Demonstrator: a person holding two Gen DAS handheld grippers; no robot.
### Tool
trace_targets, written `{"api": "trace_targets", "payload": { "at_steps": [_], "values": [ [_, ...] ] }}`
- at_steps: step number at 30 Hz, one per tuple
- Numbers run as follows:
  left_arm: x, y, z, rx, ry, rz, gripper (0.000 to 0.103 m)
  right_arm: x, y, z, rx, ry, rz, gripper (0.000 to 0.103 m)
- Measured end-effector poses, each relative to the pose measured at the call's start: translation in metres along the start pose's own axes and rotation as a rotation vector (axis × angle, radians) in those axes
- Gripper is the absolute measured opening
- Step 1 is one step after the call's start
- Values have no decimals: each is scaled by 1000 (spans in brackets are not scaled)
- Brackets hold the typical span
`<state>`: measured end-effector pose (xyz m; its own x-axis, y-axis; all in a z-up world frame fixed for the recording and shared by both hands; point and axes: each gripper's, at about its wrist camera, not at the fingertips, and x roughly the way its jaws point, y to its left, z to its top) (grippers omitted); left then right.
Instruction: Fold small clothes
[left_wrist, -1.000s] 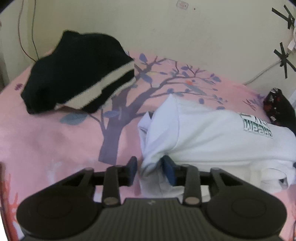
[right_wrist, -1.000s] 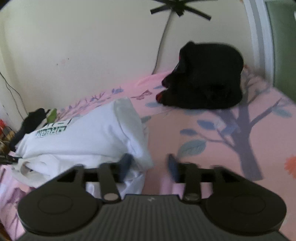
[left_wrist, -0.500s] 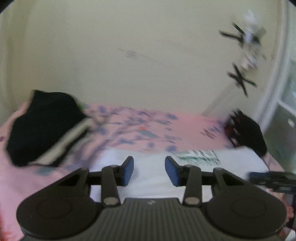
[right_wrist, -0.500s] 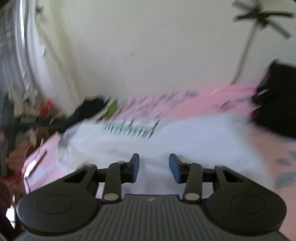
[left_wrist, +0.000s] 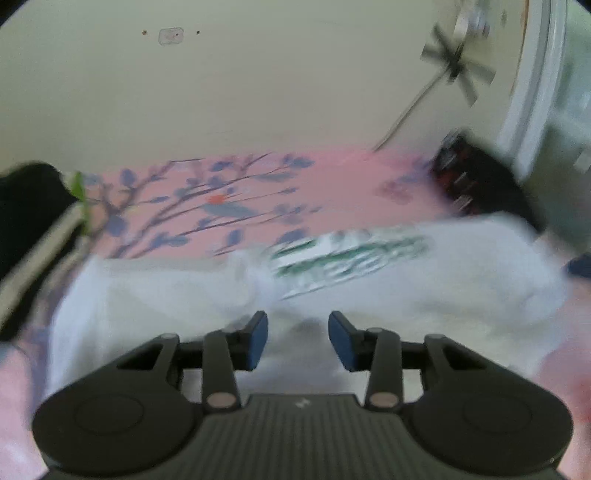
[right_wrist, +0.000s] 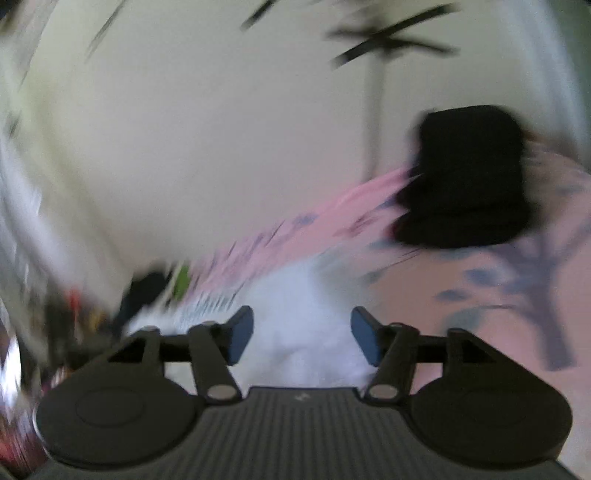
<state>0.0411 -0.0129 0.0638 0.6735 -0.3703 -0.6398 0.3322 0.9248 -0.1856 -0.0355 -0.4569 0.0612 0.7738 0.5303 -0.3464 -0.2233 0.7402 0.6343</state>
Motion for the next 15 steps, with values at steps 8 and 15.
{"api": "trace_targets", "payload": {
  "at_steps": [8, 15],
  "values": [
    [16, -3, 12, -127, -22, -169, 37, 27, -37, -12, 195, 71, -39, 59],
    [49, -9, -5, -74, -45, -129, 35, 61, -22, -21, 164, 94, 22, 59]
  ]
}}
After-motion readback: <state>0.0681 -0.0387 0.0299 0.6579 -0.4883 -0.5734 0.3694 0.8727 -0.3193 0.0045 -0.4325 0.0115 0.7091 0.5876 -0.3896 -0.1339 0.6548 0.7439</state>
